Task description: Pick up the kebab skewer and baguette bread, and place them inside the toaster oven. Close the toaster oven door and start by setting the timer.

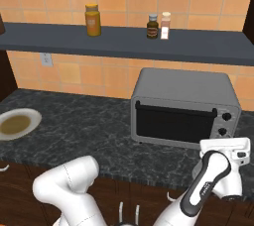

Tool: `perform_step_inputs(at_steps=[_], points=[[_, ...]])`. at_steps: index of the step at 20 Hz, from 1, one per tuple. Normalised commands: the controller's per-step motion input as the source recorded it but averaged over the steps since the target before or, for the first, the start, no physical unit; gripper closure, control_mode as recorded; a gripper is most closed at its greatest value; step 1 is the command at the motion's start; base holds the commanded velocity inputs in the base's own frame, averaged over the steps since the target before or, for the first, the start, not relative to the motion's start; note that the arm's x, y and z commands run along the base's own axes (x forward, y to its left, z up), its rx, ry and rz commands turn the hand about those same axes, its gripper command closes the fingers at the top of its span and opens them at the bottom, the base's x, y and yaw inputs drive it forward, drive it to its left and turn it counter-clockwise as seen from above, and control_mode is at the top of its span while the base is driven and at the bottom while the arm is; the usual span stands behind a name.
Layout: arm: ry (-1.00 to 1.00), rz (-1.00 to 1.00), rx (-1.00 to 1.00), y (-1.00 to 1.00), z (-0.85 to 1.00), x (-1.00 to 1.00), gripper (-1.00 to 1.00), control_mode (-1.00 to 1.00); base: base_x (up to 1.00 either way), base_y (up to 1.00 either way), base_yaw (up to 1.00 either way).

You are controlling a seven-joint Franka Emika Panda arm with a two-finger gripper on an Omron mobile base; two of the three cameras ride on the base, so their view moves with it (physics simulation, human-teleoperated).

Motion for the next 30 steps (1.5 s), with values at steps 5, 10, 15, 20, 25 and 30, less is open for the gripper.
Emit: perform_step_inputs(at_steps=[5,10,15,20,25,30], points=[[0.05,0.00,-0.01,0.18,0.14,0.09,1.00,-1.00,0.00,0.00,0.00],[0.06,0.00,0.00,0.22,0.24,0.08,1.00,-1.00,0.00,0.00,0.00],[0.07,-0.02,0.10,0.27,0.21,0.00,1.00,-1.00,0.00,0.00,0.00],[0.04,0.00,0.19,0.22,0.22,0.00,1.00,-1.00,0.00,0.00,0.00],[0.01,0.00,0.28,0.09,0.29,0.00,1.00,-1.00,0.00,0.00,0.00],[0.00,0.00,0.29,0.09,0.27,0.00,1.00,-1.00,0.00,0.00,0.00]])
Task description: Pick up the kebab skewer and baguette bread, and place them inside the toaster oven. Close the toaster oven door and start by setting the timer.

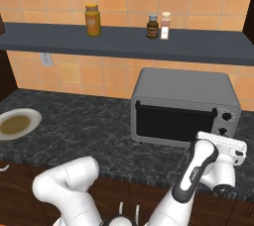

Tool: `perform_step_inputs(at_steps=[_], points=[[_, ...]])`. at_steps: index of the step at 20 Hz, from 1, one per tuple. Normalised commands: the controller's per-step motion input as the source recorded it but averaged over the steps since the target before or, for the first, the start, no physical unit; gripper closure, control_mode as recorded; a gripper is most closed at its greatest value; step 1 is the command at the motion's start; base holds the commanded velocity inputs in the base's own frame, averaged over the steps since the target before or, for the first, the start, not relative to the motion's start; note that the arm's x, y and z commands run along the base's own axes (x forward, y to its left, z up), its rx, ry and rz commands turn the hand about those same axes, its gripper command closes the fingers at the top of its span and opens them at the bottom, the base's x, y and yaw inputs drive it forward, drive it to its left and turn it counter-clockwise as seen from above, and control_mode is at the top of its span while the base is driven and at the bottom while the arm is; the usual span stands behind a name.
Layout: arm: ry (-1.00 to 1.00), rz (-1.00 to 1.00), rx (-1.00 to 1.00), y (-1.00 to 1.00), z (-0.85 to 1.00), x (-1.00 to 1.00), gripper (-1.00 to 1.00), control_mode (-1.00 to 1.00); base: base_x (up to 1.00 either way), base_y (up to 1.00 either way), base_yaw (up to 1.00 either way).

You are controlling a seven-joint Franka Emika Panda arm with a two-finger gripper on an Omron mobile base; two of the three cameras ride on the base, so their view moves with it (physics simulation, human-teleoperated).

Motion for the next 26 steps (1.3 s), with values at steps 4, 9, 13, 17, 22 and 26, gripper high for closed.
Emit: perform_step_inputs(at_steps=[4,9,13,17,22,26], points=[[0.00,0.00,0.30,0.14,0.33,0.10,1.00,-1.00,0.00,0.00,0.00],[0.00,0.00,0.31,0.12,0.33,0.13,1.00,-1.00,0.00,0.00,0.00],[0.00,0.00,0.32,0.12,0.31,0.14,1.00,-1.00,0.00,0.00,0.00],[0.00,0.00,0.33,0.09,0.23,0.06,1.00,-1.00,0.00,0.00,0.00],[0.00,0.00,0.33,0.01,0.23,0.06,1.00,-1.00,0.00,0.00,0.00],[0.00,0.00,0.32,0.00,0.22,0.12,1.00,-1.00,0.00,0.00,0.00]])
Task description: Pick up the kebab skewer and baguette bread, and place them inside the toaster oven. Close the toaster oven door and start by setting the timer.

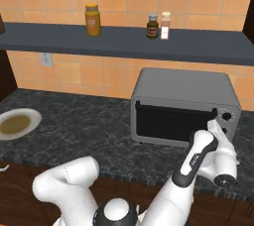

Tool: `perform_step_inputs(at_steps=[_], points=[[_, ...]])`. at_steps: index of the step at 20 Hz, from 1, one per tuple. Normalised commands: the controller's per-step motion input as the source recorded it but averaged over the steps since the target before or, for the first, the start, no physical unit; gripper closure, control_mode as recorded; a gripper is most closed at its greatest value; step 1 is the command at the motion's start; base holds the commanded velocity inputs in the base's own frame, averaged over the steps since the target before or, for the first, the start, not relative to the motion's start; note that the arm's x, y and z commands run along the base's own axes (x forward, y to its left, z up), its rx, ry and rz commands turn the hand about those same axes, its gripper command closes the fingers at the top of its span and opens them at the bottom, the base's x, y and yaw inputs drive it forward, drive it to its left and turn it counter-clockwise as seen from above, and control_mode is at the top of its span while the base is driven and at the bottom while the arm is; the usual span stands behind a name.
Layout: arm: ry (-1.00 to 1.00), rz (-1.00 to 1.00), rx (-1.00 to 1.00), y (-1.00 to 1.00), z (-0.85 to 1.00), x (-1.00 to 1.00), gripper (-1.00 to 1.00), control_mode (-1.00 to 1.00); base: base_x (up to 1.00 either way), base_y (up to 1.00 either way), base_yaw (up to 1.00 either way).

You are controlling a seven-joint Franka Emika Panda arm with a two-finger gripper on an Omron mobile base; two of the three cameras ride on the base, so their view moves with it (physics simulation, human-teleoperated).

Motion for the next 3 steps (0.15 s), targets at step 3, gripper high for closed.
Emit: perform_step_inputs(at_steps=[3], points=[[-0.01,0.00,0.32,0.00,0.22,0.06,1.00,-1.00,0.00,0.00,0.00]])
